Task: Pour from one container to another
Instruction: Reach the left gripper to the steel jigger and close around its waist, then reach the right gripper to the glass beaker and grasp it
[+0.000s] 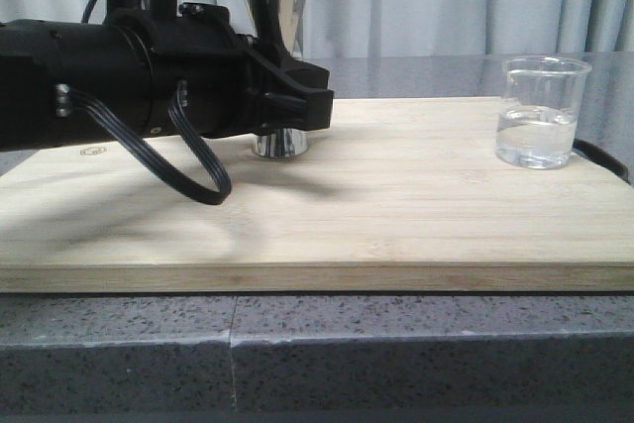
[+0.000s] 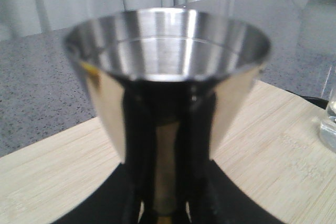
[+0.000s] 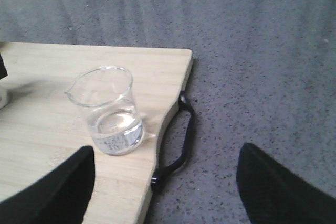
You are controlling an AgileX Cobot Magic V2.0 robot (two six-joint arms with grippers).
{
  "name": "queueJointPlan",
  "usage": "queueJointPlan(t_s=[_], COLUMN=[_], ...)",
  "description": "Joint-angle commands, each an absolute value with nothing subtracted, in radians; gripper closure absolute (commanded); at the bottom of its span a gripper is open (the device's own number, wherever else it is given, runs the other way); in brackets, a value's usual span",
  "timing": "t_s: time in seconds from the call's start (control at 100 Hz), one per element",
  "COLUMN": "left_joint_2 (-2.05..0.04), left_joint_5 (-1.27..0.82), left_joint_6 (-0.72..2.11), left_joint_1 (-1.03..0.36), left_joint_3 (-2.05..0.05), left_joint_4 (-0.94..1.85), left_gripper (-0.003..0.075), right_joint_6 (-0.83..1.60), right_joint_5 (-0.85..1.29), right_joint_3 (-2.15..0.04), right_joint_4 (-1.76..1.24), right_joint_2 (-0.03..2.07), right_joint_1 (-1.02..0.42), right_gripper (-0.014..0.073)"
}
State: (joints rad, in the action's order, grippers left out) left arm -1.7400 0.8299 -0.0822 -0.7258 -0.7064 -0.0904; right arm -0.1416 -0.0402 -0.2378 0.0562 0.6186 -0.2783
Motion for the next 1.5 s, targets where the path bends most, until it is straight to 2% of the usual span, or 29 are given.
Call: queueJointPlan(t_s=[0.0,0.83,1.49], left_joint_2=[-1.701,-1.685,-1.685], left_joint_5=[0.905,0.941,0.939], left_joint_6=[-0.091,-0.091,-0.091], left_joint_1=[-0.733,-0.733,-0.733], left_joint_3=[-0.719,-0.719,-0.719], left_joint_4=[-0.089,-0.089,-0.089], left_gripper=[0.0739,0.0739,0.0739], right_joint_6=[-0.135,-0.135,-0.074], right_joint_5=[-0.135,-0.651,-0.959], right_joint_3=[-0.265,-0.265,-0.267], right_joint_4=[0.080,0.161,0.180], right_joint_2=[0.651,1.110,1.337], right_joint_1=[-0.307,-0.339,-0.337], right_gripper=[0.0085,0.0085,0.0085])
